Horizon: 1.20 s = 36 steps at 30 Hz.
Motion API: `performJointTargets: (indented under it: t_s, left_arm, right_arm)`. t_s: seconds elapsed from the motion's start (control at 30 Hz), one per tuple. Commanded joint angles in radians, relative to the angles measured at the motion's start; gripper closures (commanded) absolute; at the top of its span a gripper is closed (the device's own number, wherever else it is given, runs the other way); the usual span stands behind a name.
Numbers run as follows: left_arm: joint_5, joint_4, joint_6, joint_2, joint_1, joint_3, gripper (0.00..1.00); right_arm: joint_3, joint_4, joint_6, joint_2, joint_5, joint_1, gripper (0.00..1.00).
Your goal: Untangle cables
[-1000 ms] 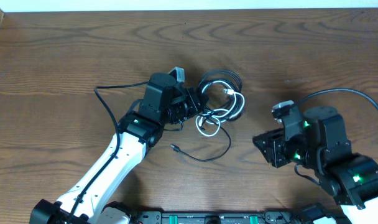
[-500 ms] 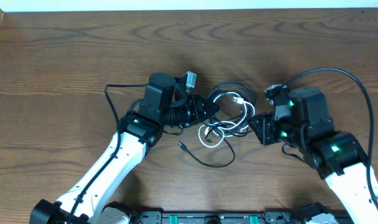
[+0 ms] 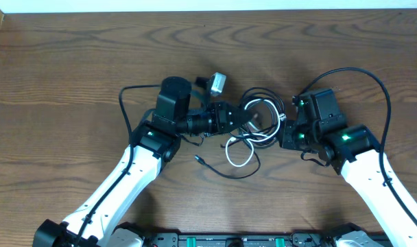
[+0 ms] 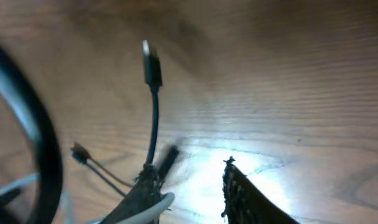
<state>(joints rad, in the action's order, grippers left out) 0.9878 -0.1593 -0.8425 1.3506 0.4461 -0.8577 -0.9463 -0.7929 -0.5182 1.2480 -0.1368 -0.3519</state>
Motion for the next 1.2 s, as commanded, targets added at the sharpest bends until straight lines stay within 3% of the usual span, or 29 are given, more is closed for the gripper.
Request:
performJointTargets:
  t_s: [0.0, 0.1, 0.23, 0.43, 0.6, 0.93, 1.03, 1.1, 1.17]
  left_arm:
    - [0.173, -0.037, 0.049, -0.006, -0.003, -0.01, 0.92]
    - [0.171, -0.027, 0.123, -0.006, -0.003, -0.01, 0.92]
    - [0.129, 0.003, 0.249, -0.006, -0.003, -0.01, 0.92]
    - [0.077, 0.053, 0.267, -0.006, -0.003, -0.01, 0.92]
    - [0.096, 0.051, 0.267, -0.006, -0.003, -0.01, 0.92]
    - [0.008, 0.05, 0.247, -0.006, -0.003, -0.01, 0.92]
    - [-0.048, 0.054, 0.246, -0.006, -0.003, -0.01, 0.92]
    - [-0.079, 0.054, 0.243, -0.006, -0.003, -0.01, 0.92]
    - [-0.105, 0.054, 0.244, -0.006, -0.003, -0.01, 0.92]
  right_arm:
    - [-0.007, -0.019, -0.058, 0.001, 0.145, -0.003, 0.68]
    - [-0.007, -0.023, -0.058, -0.001, 0.145, 0.005, 0.62]
    - [-0.008, -0.031, -0.063, -0.023, 0.145, 0.027, 0.39]
    - [-0.008, -0.054, -0.061, -0.136, 0.173, 0.108, 0.27]
    - [-0.008, -0.072, -0.063, -0.241, 0.187, 0.192, 0.1]
    - [-0.008, -0.144, -0.086, -0.323, 0.113, 0.224, 0.03]
    - [-0.008, -0.143, -0.047, -0.325, 0.011, 0.224, 0.01]
    - [-0.008, -0.141, -0.041, -0.325, -0.069, 0.224, 0.02]
    - [-0.008, -0.136, -0.017, -0.325, -0.16, 0.224, 0.12]
